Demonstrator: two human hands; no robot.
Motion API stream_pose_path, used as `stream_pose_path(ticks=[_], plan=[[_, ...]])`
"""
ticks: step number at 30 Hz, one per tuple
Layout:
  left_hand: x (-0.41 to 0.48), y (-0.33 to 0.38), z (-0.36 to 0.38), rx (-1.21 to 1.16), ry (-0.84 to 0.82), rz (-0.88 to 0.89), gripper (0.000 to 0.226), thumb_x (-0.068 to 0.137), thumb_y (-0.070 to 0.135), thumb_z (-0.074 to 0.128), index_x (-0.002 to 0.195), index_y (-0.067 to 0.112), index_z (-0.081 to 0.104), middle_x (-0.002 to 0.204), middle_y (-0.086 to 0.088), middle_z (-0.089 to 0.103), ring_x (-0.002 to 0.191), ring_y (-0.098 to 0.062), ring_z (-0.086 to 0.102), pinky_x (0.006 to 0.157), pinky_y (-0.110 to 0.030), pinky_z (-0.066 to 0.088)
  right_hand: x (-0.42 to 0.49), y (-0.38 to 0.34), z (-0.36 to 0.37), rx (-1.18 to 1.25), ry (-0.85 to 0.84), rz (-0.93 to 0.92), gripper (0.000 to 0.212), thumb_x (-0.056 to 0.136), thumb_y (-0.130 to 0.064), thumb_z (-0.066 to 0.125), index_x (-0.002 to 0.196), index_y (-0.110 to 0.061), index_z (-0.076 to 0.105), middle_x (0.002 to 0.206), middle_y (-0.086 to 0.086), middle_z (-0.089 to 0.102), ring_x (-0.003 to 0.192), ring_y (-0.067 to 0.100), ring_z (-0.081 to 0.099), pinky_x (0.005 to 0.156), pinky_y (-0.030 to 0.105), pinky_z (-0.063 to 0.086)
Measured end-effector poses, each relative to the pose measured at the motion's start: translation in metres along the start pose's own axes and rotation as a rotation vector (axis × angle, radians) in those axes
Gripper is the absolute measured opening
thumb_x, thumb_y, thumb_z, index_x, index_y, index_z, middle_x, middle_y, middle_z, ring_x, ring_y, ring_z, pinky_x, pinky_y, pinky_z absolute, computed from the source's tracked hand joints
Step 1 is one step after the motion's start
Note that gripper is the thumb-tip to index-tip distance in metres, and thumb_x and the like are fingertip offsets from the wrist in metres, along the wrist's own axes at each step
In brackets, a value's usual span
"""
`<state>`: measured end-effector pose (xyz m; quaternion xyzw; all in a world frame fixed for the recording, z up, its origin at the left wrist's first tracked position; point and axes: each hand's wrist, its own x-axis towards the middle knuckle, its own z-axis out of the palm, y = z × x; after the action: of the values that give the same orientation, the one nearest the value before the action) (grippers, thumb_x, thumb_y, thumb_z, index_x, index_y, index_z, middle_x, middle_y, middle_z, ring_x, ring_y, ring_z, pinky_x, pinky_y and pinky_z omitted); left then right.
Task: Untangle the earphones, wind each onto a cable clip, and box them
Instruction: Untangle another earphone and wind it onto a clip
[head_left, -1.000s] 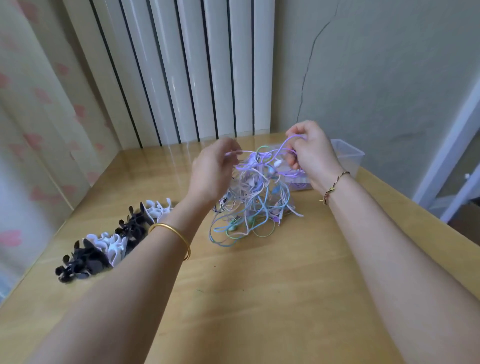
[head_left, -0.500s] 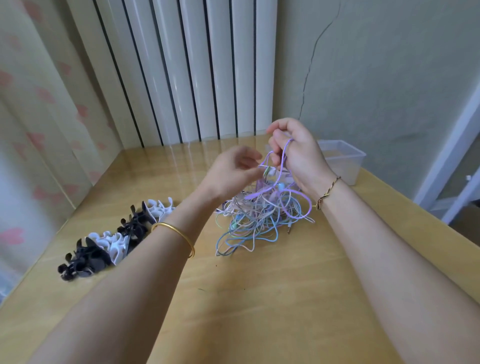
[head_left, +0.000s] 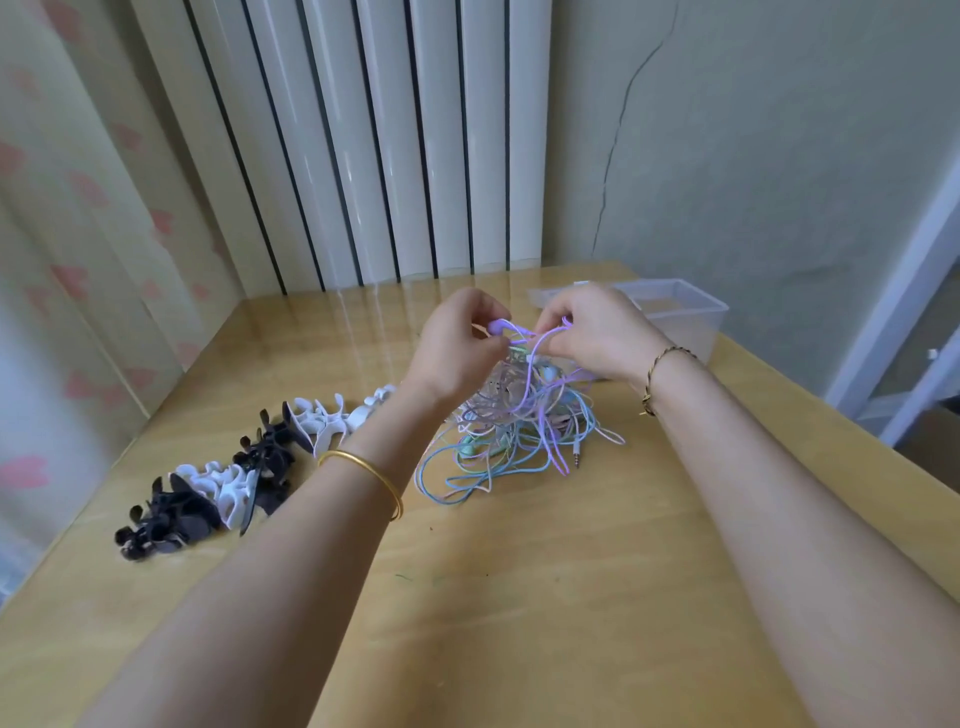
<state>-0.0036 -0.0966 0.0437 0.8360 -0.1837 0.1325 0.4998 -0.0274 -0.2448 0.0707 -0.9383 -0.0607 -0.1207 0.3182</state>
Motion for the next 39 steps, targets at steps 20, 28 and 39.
stream_pose_path(ticks=[20, 28, 39], plan=[[-0.004, -0.006, 0.001, -0.173, -0.133, -0.157, 0.038, 0.086, 0.006, 0.067, 0.118, 0.008, 0.049, 0.078, 0.002, 0.064, 0.056, -0.004, 0.057, 0.056, -0.013, 0.046, -0.001, 0.010, 0.022, 0.501, 0.337, 0.023, 0.015, 0.080, 0.000, 0.065, 0.067, -0.008, 0.063, 0.065, 0.001, 0.056, 0.058, 0.003, 0.049, 0.059, 0.020, 0.039], [-0.004, -0.004, 0.000, -0.243, -0.253, -0.298, 0.020, 0.086, 0.028, 0.067, 0.082, 0.009, 0.069, 0.082, -0.011, 0.063, 0.074, -0.021, 0.053, 0.073, -0.032, 0.040, -0.002, 0.013, 0.027, 0.762, 0.332, 0.081, 0.015, 0.085, -0.004, 0.064, 0.074, -0.013, 0.063, 0.067, -0.001, 0.053, 0.044, -0.004, 0.041, 0.045, 0.008, 0.031], [-0.007, -0.003, 0.003, -0.312, -0.190, -0.206, 0.021, 0.085, -0.001, 0.062, 0.071, 0.014, 0.062, 0.065, 0.002, 0.060, 0.058, -0.007, 0.053, 0.057, -0.014, 0.041, 0.006, 0.018, 0.016, 0.923, 0.052, 0.323, 0.022, 0.092, -0.006, 0.052, 0.071, -0.007, 0.054, 0.063, 0.005, 0.043, 0.030, 0.004, 0.025, 0.031, 0.015, 0.012]])
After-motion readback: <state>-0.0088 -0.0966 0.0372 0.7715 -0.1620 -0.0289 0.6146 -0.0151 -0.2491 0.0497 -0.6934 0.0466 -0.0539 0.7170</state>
